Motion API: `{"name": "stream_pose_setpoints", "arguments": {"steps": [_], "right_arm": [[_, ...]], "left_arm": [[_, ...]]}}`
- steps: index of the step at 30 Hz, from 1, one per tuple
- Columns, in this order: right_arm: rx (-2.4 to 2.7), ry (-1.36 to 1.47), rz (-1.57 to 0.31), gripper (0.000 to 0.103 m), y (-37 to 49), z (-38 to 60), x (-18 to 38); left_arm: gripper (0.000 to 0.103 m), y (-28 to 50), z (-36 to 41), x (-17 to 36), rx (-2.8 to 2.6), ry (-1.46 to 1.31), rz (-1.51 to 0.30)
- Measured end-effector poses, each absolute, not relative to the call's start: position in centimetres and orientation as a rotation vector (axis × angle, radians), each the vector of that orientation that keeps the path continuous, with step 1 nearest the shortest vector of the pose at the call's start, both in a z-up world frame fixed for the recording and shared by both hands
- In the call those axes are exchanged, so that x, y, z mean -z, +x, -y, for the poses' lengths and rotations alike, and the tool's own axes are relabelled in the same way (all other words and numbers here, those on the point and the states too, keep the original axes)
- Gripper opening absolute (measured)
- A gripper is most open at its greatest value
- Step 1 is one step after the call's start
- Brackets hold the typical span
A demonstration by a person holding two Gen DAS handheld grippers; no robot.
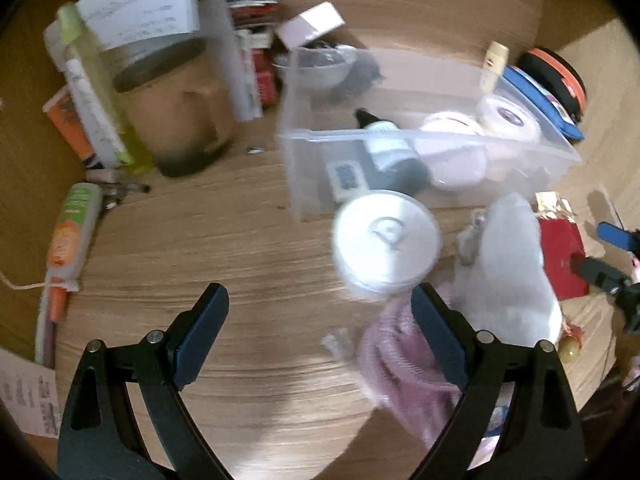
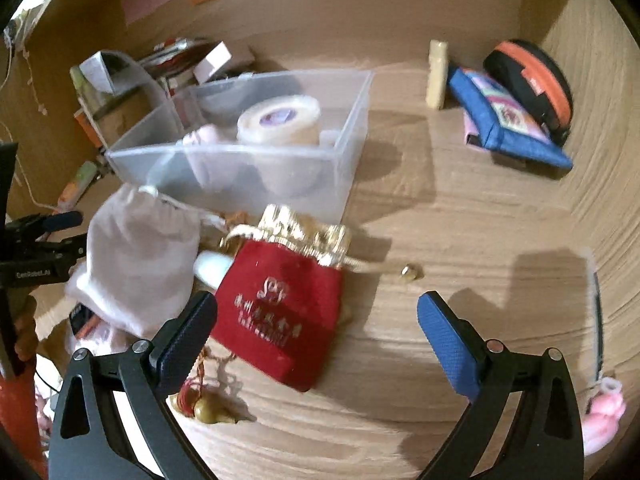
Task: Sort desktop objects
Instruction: 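Grasp the red drawstring pouch with the right gripper while the left grasps the white-lidded jar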
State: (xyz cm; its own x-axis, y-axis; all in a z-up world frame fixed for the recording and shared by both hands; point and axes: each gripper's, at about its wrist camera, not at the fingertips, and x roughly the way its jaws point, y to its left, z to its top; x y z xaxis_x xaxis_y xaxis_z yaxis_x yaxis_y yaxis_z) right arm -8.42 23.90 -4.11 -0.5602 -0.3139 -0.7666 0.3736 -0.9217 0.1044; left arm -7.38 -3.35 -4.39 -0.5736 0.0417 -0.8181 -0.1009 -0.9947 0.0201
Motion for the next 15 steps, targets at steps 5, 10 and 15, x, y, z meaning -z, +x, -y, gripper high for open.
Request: {"name": "stream_pose_setpoints", "arguments": {"steps": [5,10,15], "right_arm": [[2.413,1.234,-0.116,0.1,-8.5,-22.7,5.0],[2.395,1.249,-0.151,0.094,-8.7,-21.6,5.5],[2.414,1.272,-0.118,0.075,-9.4,-22.2,5.7]], "left_arm": [[0.093,-8.4,2.3,4.6,-2.695,-1.411,-0.121],[0.093,-9.8,1.6,5.1,-2.661,-1.438,-0.118],[0.094,-10.9,1.1,5.6,-2.631,-1.461,-0.12]]}}
